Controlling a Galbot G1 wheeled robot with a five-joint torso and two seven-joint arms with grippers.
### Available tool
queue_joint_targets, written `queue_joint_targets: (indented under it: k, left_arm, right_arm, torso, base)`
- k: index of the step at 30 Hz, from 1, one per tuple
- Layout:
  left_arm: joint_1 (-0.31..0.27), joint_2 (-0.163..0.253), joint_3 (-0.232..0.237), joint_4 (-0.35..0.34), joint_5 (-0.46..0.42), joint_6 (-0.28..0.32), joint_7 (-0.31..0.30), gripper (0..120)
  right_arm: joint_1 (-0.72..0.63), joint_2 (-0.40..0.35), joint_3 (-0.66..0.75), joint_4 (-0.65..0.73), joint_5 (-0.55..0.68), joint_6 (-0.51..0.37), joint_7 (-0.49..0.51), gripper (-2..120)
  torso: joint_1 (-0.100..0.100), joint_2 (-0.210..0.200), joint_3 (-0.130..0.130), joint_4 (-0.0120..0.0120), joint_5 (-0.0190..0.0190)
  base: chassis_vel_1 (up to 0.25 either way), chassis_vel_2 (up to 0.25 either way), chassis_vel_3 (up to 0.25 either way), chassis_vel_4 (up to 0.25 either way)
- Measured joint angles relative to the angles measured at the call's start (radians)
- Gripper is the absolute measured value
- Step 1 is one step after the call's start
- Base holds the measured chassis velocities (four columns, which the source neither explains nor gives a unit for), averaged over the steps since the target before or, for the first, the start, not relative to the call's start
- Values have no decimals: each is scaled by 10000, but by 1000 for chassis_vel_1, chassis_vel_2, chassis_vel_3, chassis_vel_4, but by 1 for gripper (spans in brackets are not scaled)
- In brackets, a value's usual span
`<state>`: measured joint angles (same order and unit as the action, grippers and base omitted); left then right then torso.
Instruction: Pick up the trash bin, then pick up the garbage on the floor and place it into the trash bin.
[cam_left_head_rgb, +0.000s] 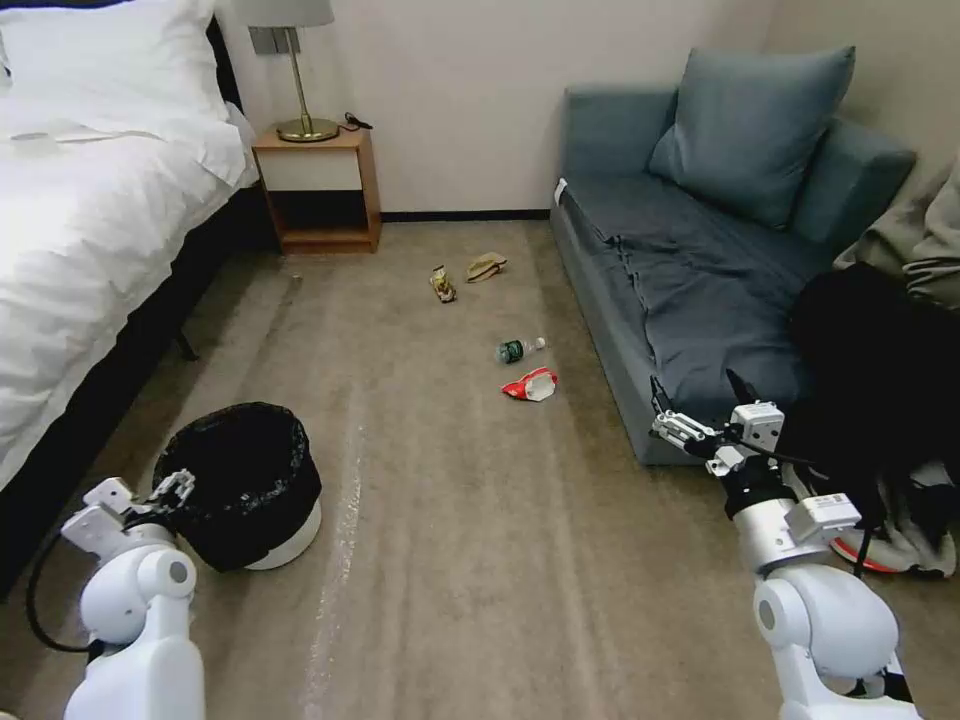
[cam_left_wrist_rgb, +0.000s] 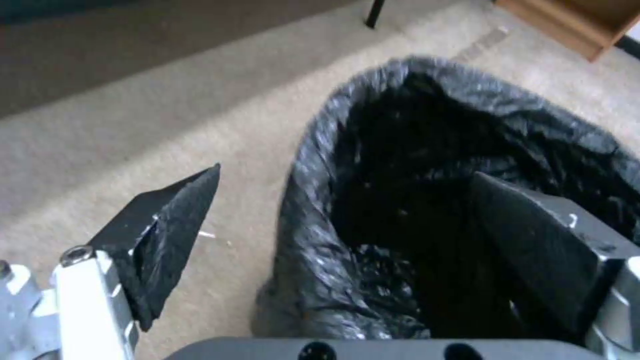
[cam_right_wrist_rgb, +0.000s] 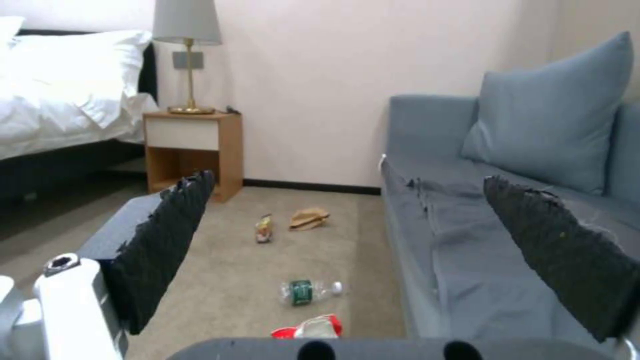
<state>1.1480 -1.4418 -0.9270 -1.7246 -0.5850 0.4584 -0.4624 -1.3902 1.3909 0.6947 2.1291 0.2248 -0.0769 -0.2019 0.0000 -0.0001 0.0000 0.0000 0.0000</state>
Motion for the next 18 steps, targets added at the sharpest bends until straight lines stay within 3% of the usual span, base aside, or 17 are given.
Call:
queue_joint_targets:
  k: [13,18]
  left_arm:
    - [-384,-56,90,1146,-188,-7,-69,97]
    - [-532,20,18,1592,-291,-404,115,79]
  right_arm:
    - [-79,-11,-40,-51,-48,339,-196,100]
    - [-143,0,-109,-79,-109,525,-328,100]
  torso:
    - [0,0,0,1,0]
    - [0,2,-2,2,12]
  base:
    - [0,0,0,0]
    - [0,0,0,0]
